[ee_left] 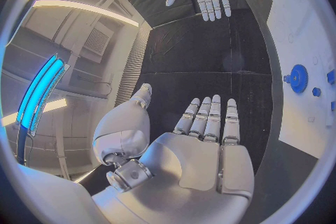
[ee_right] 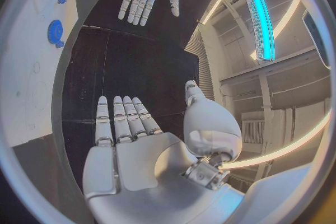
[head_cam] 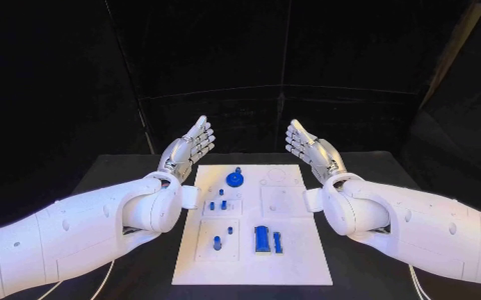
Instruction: Assemble the parts on the task board
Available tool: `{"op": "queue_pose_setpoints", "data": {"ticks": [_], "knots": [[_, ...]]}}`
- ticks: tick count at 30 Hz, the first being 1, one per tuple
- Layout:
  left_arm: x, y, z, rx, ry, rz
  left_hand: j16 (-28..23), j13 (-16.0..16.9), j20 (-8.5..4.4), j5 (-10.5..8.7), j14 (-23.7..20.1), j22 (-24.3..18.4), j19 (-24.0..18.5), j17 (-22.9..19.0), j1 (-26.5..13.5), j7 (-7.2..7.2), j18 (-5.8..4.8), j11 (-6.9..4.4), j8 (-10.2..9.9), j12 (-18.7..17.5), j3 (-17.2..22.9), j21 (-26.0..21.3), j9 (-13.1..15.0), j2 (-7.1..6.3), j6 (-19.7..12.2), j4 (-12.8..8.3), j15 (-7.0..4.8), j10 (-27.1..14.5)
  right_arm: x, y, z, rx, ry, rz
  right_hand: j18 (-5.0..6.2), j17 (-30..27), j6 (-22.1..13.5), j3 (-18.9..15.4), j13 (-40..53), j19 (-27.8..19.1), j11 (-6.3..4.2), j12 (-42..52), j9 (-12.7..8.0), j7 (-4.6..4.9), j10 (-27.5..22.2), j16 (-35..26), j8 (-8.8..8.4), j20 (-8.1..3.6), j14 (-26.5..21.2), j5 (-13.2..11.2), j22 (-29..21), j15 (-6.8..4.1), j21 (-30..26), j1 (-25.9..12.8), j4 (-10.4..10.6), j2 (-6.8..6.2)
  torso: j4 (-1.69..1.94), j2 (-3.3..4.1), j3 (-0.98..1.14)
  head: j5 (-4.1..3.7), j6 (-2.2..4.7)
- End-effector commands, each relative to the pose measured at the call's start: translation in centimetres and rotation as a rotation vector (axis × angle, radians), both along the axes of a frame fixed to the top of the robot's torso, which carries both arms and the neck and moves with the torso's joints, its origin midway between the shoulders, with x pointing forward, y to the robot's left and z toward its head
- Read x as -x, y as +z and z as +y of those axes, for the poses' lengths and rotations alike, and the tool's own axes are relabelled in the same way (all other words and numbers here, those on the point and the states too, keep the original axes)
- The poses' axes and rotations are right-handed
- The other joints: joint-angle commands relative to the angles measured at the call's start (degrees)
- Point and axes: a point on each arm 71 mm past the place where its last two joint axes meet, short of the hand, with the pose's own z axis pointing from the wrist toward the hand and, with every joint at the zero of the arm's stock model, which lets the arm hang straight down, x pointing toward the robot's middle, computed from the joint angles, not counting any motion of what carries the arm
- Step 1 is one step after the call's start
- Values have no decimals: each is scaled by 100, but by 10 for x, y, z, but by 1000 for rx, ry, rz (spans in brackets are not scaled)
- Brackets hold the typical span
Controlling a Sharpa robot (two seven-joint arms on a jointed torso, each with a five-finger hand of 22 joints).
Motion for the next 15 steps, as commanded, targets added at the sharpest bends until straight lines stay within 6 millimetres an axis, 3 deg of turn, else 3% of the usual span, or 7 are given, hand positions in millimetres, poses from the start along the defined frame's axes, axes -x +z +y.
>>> {"op": "queue_pose_setpoints", "data": {"ticks": [1,2,5,6,9,10,15], "knots": [[4,1,2,-89,134,-37,-229,-14,-515,-44,-656,-234,-550,-37,-925,-73,-259,-200,-43,-110,-266,-74,-12,9,-666,9,-90,-699,2,0,-6,-22,-133,15,-392,-73,-691,77,-16,-599,-121,-274,-14,-337,-713,-49,-44,-571,-744,-588,-14,-61,-199,-1011,-12,-10,13,-41,4,1,4],[6,0,0,-91,141,-37,-245,-14,-515,-44,-709,-251,-593,-37,-999,-73,-259,-200,-43,-110,-287,-74,-12,9,-717,9,-90,-754,2,0,-5,-23,-135,16,-392,-73,-741,77,-16,-644,-121,-274,-14,-337,-766,-49,-44,-571,-799,-588,-14,-61,-614,-1089,-12,-10,13,-41,4,1,4],[8,-1,-2,-96,157,-35,-301,-14,-515,-44,-860,-305,-710,-37,-1213,-73,-259,-200,-43,-110,-345,-74,-12,9,-871,9,-90,-915,2,0,-5,-23,-135,16,-392,-73,-888,77,-16,-767,-121,-274,-14,-337,-919,-49,-44,-571,-960,-588,-14,-61,-614,-1306,-12,-10,13,-41,4,1,4],[9,-1,-3,-97,160,-34,-703,-14,-515,-44,-891,-713,-739,-37,-1256,-73,-259,-200,-43,-110,-359,-74,-12,9,-903,9,-90,-950,2,0,-5,-23,-135,16,-392,-73,-937,77,-16,-805,-121,-274,-14,-337,-967,-49,-44,-571,-1010,-588,-14,-61,-614,-1376,-12,-10,13,-41,4,1,4],[10,-1,-3,-98,163,-34,-703,-14,-515,-44,-1044,-713,-870,-37,-1470,-73,-259,-200,-43,-110,-415,-74,-12,9,-1059,9,-90,-1114,2,0,-5,-23,-135,16,-392,-73,-1096,77,-16,-939,-121,-274,-14,-337,-1137,-49,-44,-571,-1181,-588,-14,-61,-614,-1609,-12,-10,13,-41,4,1,4],[10,-1,-3,-98,163,-34,-703,-14,-515,-44,-1076,-713,-902,-37,-1519,-73,-259,-200,-43,-110,-820,-74,-12,9,-1091,9,-90,-1149,2,0,-5,-23,-135,16,-392,-73,-1132,77,-16,-977,-121,-274,-14,-337,-1175,-49,-44,-571,-1219,-588,-14,-61,-614,-1665,-12,-10,13,-41,4,1,4],[10,-1,-3,-98,163,-34,-703,-14,-515,-44,-1227,-713,-1028,-37,-1731,-73,-259,-200,-43,-110,-820,-74,-12,9,-1245,9,-90,-1311,2,0,-5,-23,-135,16,-392,-73,-1291,77,-16,-1120,-121,-274,-14,-337,-1337,-49,-44,-571,-1392,-588,-14,-61,-614,-1896,-12,-10,13,-41,4,1,4]]}}
